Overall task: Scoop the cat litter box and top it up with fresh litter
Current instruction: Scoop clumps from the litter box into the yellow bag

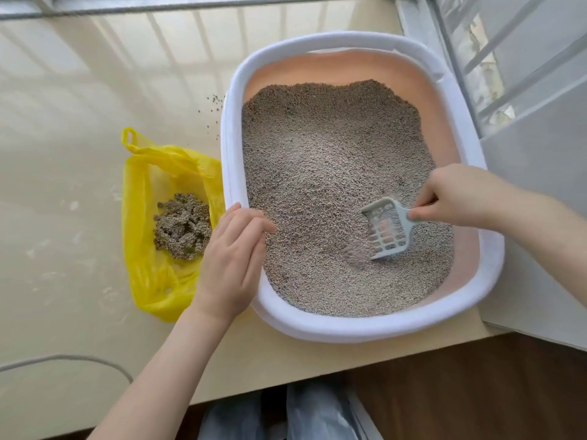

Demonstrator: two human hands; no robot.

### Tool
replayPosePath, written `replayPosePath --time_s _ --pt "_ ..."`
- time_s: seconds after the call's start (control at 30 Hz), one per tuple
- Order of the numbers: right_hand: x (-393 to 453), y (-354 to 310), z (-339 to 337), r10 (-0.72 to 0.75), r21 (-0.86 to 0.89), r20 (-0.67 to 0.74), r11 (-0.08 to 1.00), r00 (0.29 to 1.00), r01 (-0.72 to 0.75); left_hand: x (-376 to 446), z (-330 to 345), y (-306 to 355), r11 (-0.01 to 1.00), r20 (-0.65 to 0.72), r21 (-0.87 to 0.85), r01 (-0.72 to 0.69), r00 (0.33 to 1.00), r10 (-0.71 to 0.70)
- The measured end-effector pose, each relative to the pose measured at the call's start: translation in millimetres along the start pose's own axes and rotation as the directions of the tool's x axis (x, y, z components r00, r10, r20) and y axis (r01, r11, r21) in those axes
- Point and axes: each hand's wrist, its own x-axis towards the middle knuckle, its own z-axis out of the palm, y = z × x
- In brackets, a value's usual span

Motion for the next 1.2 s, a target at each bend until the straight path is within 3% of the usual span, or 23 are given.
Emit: replayPosePath --time_s 0.13,0.33,0.47,0.57,0.77,1.03,1.2 --pt "-6.3 -34.9 8.7 -0.083 0.074 -0.016 0.994 0.996 0.084 0.1 0.9 0.3 1.000 0.000 0.004 0.006 1.000 -0.006" --pt "-33.4 -56.9 -37.9 -0.114 -0.246 -0.225 0.968 0.968 0.057 -0.1 1.4 0.2 1.000 -0.008 0.003 0.013 1.000 -0.013" --pt "-28.7 -71.6 -58.2 -0.123 -0.196 -0.299 0.978 0.946 0.066 0.1 1.0 0.8 1.000 -0.009 0.003 0.023 1.000 -0.023" --pt "-3.9 -101.6 -64.7 -0.137 -0.112 -0.275 0.988 0.952 0.110 0.1 -0.2 2.1 1.000 0.003 0.009 0.028 1.000 -0.028" --pt "46.6 -144.2 -63.4 -0.129 -0.196 -0.180 0.976 0.975 0.093 1.3 -2.7 2.1 1.000 0.030 0.016 0.020 0.999 -0.021" --pt "35.2 -90.3 -76.7 0.134 -0.197 -0.066 0.970 0.989 -0.144 -0.3 -1.2 1.7 0.999 0.028 0.013 0.038 0.999 -0.039" --pt "34.4 -94.5 -100.5 0.048 -0.105 -0.176 0.992 0.983 -0.067 -0.5 1.4 1.6 0.999 0.008 -0.005 0.041 0.999 -0.041"
